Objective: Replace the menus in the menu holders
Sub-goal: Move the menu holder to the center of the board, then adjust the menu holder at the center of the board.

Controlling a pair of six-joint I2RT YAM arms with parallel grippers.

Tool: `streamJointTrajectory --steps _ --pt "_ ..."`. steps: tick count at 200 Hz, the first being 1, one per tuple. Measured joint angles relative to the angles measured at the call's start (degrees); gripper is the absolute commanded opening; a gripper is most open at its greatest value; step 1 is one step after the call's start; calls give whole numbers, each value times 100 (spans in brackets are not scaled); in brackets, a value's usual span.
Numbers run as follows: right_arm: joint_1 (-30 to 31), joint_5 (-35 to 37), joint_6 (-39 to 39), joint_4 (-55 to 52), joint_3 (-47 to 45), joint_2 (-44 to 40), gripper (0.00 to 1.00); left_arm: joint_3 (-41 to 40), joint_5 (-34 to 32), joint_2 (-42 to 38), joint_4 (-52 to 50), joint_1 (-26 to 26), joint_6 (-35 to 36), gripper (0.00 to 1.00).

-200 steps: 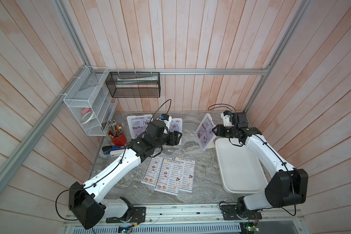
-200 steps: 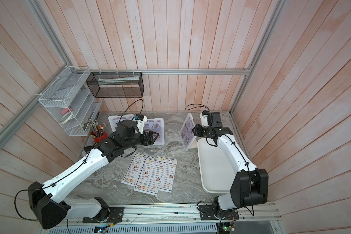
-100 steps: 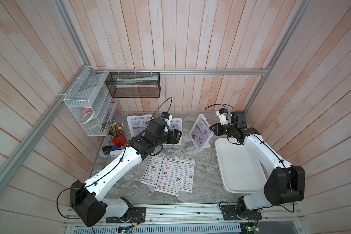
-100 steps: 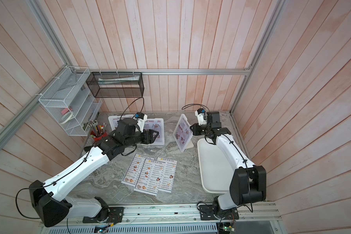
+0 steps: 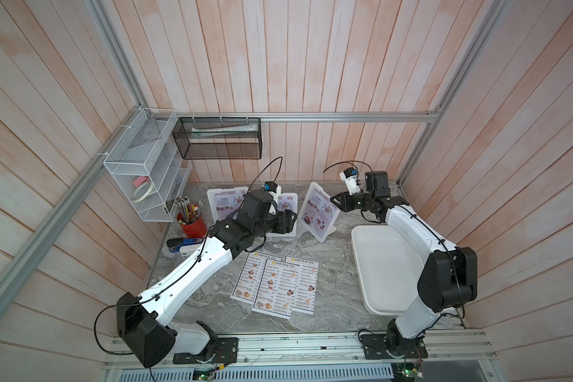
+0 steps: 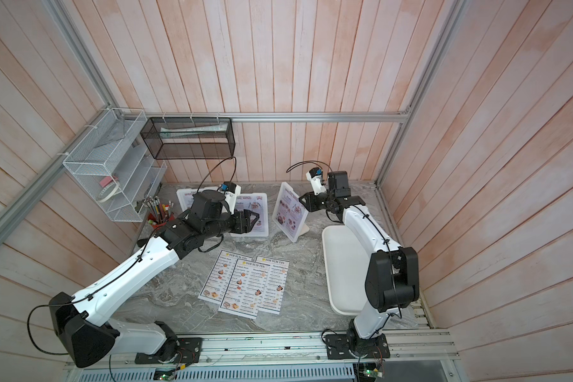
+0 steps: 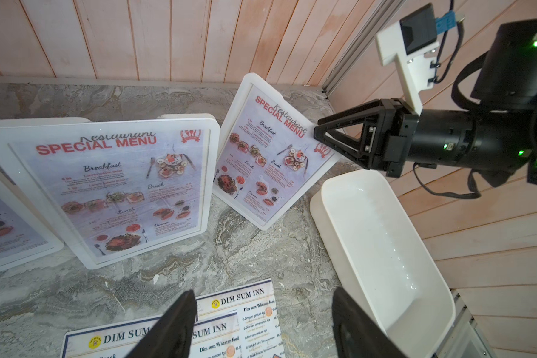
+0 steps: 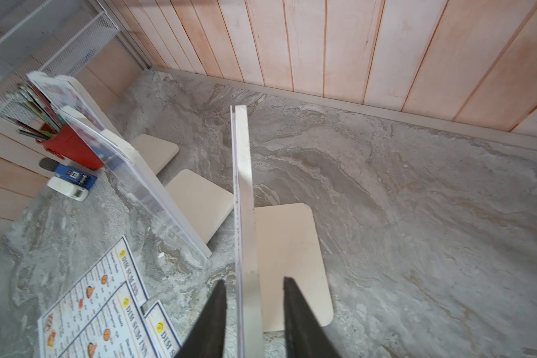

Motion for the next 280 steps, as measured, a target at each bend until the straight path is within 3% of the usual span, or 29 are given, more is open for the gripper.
streamJointTrajectory --steps 47,86,113,175,280 --pt "0 614 605 -260 -4 -525 53 7 -87 -37 -247 79 24 72" --pt "37 1023 1650 192 -1381 -1860 53 -269 -83 -387 -367 334 24 72" --pt "315 1204 2271 750 -2306 -2190 57 -474 -83 -535 -417 428 24 72" --pt "660 1858 3025 1801 -2970 -1596 60 -616 -90 -632 -492 444 22 72" --pt "-175 1950 2820 2426 -2253 -302 59 -699 -214 -789 -586 529 11 72"
